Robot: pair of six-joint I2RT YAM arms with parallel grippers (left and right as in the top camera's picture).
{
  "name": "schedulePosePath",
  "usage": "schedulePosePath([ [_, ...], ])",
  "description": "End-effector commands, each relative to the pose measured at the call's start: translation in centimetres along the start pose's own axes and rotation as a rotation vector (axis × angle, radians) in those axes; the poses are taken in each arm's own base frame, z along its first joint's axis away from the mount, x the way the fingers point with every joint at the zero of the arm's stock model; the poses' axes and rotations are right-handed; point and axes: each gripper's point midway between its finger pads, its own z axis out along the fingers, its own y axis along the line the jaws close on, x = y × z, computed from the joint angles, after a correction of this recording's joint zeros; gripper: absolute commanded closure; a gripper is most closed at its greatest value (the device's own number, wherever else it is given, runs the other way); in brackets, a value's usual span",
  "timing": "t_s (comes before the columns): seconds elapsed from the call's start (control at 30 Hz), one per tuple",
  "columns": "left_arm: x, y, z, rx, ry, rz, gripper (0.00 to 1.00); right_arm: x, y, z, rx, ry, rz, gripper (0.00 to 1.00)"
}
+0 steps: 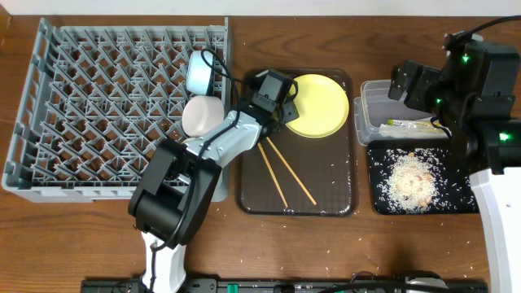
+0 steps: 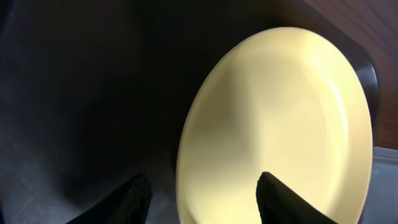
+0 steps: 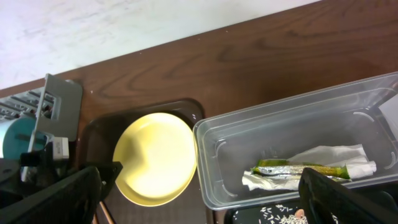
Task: Sort waste into correct bins and load items into the dishwasher
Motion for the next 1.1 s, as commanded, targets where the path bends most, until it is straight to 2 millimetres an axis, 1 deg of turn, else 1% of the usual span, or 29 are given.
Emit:
schedulePosePath([
  [0.0, 0.0, 1.0, 0.8, 0.016, 0.051, -0.024, 0.44, -0.3, -0.4, 0.1, 0.017, -0.007, 0.01, 0.01],
  [0.07, 0.4, 1.5, 1.4, 0.026, 0.083, -0.037, 0.45, -0.3, -0.4, 0.1, 0.017, -0.007, 0.01, 0.01],
  [0.2, 0.9, 1.7, 2.3, 0.062, 0.132, -0.054, 0.45, -0.3, -0.4, 0.1, 0.017, -0.007, 0.01, 0.01],
  [0.63, 1.3, 1.5, 2.6, 0.067, 0.136, -0.047, 0.46, -0.3, -0.4, 0.1, 0.017, -0.007, 0.01, 0.01],
  [0.93, 1.8, 0.2, 2.8, 0.096, 0.128, -0.024, 0.46, -0.3, -0.4, 0.1, 0.017, -0.007, 0.01, 0.01],
  [1.07, 2.0, 0.4, 3.2, 0.092, 0.129, -0.029, 0.49, -0.3, -0.4, 0.1, 0.017, -0.007, 0.01, 0.01],
])
